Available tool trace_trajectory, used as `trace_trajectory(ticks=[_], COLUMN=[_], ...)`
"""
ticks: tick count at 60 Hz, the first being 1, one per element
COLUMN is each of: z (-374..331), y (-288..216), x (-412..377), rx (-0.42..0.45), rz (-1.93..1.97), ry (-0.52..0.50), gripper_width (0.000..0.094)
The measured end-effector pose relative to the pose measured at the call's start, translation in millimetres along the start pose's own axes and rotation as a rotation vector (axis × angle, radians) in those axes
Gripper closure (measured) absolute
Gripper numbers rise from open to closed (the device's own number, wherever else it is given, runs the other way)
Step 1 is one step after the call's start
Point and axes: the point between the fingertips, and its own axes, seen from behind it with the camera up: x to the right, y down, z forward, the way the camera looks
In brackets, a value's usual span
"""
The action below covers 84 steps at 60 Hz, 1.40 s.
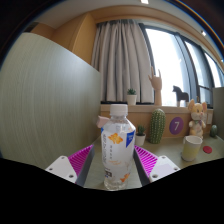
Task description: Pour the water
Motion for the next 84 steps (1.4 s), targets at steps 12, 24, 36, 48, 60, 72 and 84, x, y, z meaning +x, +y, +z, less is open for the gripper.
trace_trajectory(ticks=[12,24,36,48,60,72,84], z=[21.1,22.7,20.8,29.3,37.7,35.4,47.4], y=[-1.6,-2.7,-3.3,-17.2,-61.9,-103.2,-100.5], x=[7.4,5.9,4.5,49.7,116.7,188.9,234.0], rx=[0.007,0.025,0.04,0.025,0.145,0.356,0.433], rz=[-0.03,-0.037,-0.007,0.157,0.633,1.239,1.625], ry=[0.026,0.009,-0.019,0.015,0.001,-0.063,-0.076], gripper_width=[0.0343,0.0528,0.0581,0.058,0.058,0.058,0.0582])
